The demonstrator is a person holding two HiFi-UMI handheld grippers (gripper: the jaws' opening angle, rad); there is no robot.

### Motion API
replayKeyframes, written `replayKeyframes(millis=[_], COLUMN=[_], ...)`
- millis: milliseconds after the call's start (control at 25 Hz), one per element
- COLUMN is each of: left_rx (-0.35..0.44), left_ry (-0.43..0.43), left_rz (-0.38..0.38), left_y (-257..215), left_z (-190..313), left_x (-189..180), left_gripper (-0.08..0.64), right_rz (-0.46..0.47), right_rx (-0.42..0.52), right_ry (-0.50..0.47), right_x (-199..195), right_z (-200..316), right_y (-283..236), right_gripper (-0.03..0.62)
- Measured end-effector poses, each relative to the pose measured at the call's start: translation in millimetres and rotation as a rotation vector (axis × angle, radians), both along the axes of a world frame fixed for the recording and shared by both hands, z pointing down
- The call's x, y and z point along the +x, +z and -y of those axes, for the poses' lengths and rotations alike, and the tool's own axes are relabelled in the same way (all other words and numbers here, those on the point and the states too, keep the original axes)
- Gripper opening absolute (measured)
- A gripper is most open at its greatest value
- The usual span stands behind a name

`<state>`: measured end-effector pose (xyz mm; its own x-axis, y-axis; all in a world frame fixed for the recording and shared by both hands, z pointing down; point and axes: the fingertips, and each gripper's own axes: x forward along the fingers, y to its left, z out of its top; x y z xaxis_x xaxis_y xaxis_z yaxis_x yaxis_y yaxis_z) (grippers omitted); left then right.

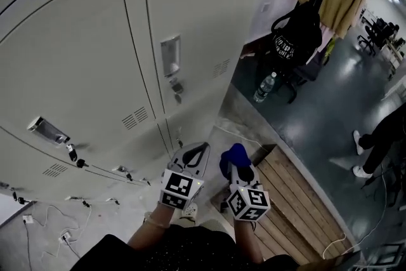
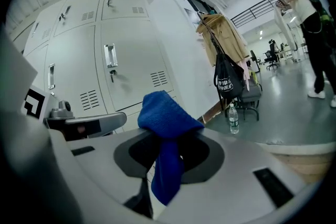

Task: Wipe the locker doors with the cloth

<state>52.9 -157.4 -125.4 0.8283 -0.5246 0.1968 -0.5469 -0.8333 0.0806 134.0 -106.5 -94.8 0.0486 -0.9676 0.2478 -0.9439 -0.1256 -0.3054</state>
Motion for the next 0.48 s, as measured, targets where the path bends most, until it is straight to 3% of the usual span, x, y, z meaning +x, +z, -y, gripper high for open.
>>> replayKeyframes(millis=[480], left_rx=[-0.025], left_ry=[-0.021], left_rz=[0.004], left_y=[24.0], left_z=[35.3], left_x=[13.8], left_gripper=[0.006], right_rz=[-0.035], right_rx=[-0.052], right_ry=[-0.024], right_x=[17.9], right_z=[33.0], right_y=[17.3], right_gripper=[0.087])
